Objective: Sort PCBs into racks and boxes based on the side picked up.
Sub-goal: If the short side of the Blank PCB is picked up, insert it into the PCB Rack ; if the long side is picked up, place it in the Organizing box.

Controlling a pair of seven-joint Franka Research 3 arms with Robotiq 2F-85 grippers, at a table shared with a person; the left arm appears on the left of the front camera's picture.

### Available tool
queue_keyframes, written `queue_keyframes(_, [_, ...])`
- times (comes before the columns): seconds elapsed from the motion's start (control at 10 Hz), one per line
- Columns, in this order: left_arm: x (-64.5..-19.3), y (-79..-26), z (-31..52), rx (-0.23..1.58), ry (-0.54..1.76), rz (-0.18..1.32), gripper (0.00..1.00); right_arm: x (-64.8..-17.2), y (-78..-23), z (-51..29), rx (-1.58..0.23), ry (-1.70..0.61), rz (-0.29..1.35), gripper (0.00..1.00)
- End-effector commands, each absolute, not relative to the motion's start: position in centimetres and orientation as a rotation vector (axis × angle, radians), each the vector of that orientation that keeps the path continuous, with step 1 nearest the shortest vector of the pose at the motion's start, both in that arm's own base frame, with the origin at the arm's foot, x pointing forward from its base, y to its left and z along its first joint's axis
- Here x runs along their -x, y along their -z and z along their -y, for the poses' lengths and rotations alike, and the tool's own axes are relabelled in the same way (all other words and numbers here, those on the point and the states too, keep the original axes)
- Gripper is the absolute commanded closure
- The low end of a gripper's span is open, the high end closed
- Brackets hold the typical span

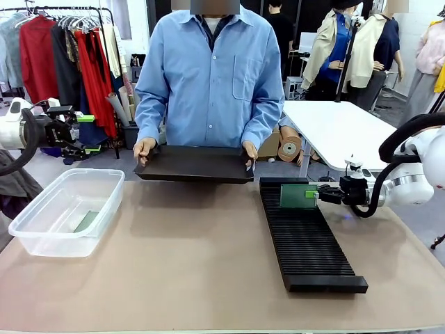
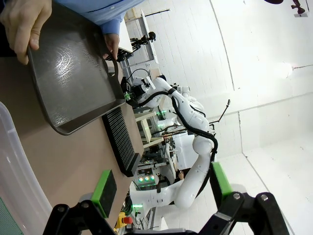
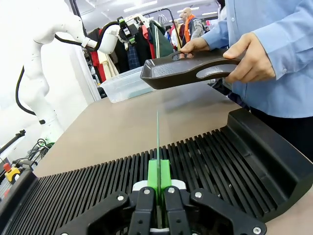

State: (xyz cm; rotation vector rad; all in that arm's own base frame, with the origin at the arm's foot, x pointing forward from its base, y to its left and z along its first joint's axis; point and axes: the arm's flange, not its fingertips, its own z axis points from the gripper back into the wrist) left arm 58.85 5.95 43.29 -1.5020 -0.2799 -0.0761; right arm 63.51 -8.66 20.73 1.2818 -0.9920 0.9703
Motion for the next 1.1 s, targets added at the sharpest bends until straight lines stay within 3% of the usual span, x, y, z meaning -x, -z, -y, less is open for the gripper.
queue_keyframes(0.0, [-58.75,-43.54,-6.0,1.502,0.075,0.275,0.0,-63.54,-20.82,8.61,-1.28,-0.976,0.996,1.0])
queue_keyframes(1.0, [-58.75,-43.54,-6.0,1.502,0.075,0.275,0.0,-64.0,-20.14,8.62,-1.274,-0.986,0.976,1.0])
